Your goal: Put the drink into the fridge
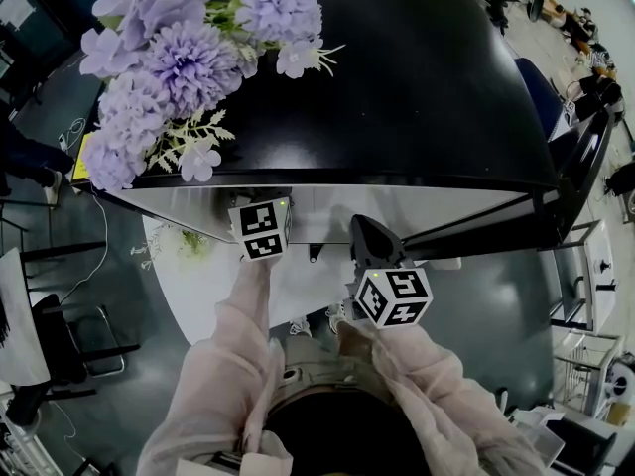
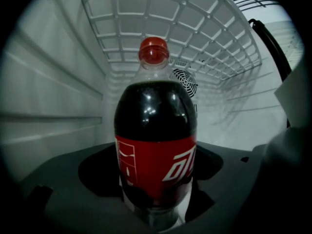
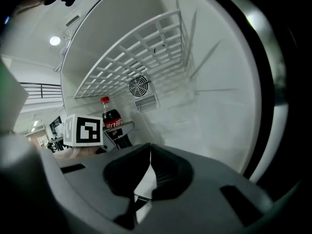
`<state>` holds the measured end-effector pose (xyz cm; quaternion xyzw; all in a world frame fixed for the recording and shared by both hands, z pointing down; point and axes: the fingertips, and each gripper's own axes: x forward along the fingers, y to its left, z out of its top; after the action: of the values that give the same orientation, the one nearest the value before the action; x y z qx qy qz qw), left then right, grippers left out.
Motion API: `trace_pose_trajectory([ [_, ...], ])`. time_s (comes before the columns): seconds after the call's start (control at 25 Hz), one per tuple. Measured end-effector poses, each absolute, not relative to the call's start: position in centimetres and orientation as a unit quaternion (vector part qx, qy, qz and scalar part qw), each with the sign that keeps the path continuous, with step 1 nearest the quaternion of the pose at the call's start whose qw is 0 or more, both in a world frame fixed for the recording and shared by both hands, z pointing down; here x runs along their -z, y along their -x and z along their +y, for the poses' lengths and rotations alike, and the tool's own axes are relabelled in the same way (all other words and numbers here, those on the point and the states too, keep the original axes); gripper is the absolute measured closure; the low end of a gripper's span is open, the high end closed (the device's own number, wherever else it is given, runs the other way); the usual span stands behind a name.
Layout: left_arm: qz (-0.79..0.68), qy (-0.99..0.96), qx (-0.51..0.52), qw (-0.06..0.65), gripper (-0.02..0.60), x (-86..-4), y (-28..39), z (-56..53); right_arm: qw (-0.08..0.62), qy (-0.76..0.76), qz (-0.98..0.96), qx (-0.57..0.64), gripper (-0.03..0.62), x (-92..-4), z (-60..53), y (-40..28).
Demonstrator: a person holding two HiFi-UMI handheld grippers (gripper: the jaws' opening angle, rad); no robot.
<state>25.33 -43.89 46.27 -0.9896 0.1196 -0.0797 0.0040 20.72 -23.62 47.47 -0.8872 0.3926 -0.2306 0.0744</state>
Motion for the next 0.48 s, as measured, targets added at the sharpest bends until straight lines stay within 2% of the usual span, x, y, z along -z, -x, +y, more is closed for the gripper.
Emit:
trace_pose_trajectory([
  [0.48,0.139,0.985,0.09,-0.04,0.204,-47.4,-23.3,-42.9,0.078,0.882,0.404,0.229,0.582,-47.3,-23.4,-19.8],
])
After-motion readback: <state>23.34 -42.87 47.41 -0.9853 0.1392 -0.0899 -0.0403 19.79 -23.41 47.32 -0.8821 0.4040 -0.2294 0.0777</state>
